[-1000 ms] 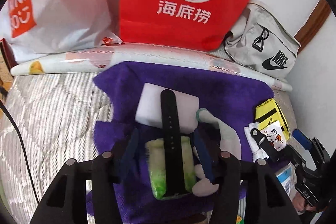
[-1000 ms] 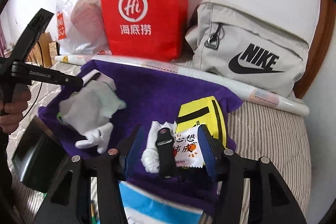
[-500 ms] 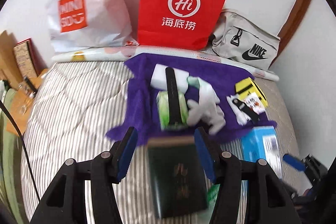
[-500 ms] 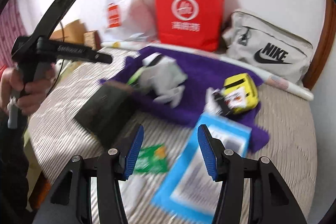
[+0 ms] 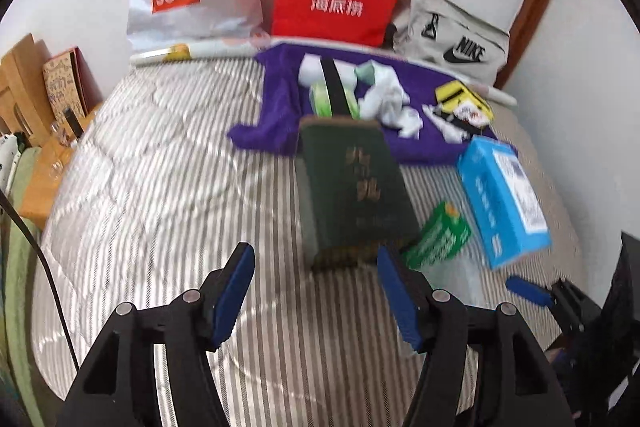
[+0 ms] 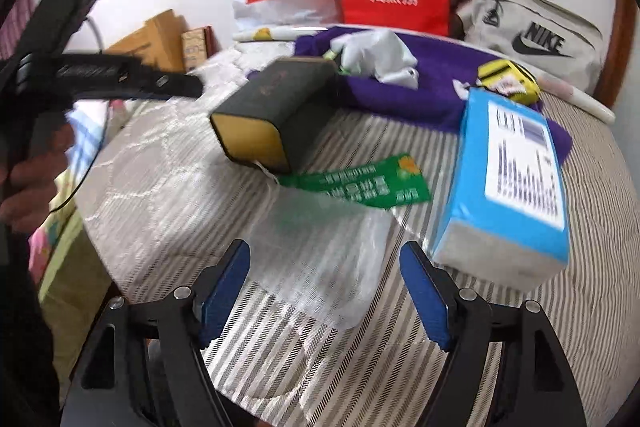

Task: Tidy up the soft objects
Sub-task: 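Grasp the white mesh bag with the right tool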

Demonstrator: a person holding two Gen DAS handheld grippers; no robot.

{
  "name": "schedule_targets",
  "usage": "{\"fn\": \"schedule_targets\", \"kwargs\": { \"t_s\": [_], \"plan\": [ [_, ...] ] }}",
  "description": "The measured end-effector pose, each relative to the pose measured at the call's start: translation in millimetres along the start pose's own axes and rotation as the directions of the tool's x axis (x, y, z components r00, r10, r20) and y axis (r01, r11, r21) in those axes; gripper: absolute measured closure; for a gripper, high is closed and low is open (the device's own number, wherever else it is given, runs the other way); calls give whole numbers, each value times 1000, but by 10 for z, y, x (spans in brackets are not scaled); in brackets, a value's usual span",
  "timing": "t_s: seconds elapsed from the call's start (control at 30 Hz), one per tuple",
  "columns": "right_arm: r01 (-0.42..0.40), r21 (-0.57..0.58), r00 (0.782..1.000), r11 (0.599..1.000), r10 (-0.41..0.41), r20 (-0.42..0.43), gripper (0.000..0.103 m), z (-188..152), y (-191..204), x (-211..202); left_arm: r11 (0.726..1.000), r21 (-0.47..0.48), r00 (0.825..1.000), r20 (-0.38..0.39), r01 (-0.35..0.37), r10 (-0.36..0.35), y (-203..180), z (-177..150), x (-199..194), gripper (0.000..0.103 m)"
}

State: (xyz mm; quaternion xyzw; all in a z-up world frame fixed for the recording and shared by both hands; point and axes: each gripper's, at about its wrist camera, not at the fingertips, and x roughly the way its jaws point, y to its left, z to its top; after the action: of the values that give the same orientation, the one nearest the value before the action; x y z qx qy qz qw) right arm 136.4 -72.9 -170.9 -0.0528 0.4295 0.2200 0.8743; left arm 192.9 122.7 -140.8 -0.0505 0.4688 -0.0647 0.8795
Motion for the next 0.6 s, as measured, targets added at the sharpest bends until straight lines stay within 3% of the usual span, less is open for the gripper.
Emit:
{"fn": "schedule_targets", "kwargs": {
  "t_s": [0.27, 0.43, 0.6],
  "plan": [
    [5, 66, 998, 998, -1, -59, 25, -81, -44, 370, 999, 36, 1000, -7, -21, 22, 106, -222, 155, 41],
    [-12, 111, 999, 994, 18, -51, 8, -18, 32, 452, 999, 44, 1000, -16, -4, 5, 157, -258, 212, 41],
    [55, 109, 997, 993, -50, -52, 3, 39, 182, 546, 999, 41, 999, -32, 11, -10, 170, -295, 277, 41]
  ]
}}
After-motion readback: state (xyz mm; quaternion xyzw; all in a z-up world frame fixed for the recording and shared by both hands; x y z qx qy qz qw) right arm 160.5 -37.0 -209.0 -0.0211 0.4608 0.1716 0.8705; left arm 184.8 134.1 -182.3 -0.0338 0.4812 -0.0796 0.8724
